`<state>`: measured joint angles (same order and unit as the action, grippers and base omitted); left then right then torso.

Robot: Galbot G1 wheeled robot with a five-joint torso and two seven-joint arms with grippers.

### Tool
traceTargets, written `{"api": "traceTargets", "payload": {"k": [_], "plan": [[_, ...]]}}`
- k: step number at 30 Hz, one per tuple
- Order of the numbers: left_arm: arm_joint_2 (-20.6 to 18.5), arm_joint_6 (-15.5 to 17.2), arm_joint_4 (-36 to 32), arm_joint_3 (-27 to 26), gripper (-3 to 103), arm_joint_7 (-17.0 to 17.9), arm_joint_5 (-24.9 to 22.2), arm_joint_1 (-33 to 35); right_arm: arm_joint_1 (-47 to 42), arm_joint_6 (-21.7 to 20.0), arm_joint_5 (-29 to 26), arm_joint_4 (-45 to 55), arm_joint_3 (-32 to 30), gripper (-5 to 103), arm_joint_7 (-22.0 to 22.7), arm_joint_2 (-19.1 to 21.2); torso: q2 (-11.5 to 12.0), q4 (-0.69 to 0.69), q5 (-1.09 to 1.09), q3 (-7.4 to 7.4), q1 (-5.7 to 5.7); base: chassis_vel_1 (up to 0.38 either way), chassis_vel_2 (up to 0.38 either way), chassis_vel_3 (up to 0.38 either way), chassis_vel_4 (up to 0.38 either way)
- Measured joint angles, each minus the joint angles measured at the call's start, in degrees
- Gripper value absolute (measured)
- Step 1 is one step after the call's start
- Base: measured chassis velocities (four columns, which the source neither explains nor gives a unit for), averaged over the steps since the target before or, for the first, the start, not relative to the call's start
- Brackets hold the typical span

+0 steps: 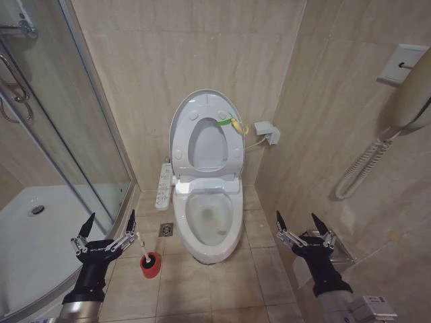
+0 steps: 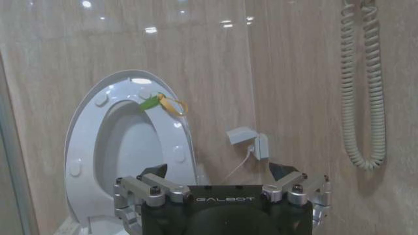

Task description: Open the toilet lid, clean the toilet bowl with a toilet brush, close the toilet lid, and flush.

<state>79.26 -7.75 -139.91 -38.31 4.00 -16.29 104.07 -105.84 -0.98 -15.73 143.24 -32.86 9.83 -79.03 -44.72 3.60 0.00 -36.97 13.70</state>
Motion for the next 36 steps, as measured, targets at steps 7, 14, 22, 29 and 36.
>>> {"api": "traceTargets", "payload": {"k": [7,14,22,29,36], "plan": [[0.0,0.0,0.0,0.0,100,0.0,0.0,0.0,0.0,0.0,-0.01,0.0,0.0,100,0.0,0.0,0.0,0.0,0.0,0.0,0.0,0.0,0.0,0.0,0.0],[0.0,0.0,0.0,0.0,100,0.01,0.0,0.0,0.01,0.0,-0.02,-0.01,0.0,100,0.0,0.0,0.0,0.0,0.0,0.0,0.0,0.0,0.0,0.0,0.0],[0.0,0.0,-0.01,0.0,100,0.0,0.0,0.0,0.0,0.0,-0.03,0.0,0.0,100,0.0,0.0,0.0,0.0,0.0,0.0,0.0,0.0,0.0,0.0,0.0],[0.0,0.0,0.0,0.0,100,0.0,0.0,0.0,0.01,0.0,-0.04,-0.01,0.0,100,0.0,0.0,0.0,0.0,0.0,0.0,0.0,0.0,0.0,0.0,0.0],[0.0,0.0,0.0,0.0,100,0.0,0.0,0.0,0.0,0.0,-0.04,-0.01,0.0,100,0.0,0.01,0.0,0.0,0.0,0.0,0.0,0.0,0.0,0.0,0.0]]}}
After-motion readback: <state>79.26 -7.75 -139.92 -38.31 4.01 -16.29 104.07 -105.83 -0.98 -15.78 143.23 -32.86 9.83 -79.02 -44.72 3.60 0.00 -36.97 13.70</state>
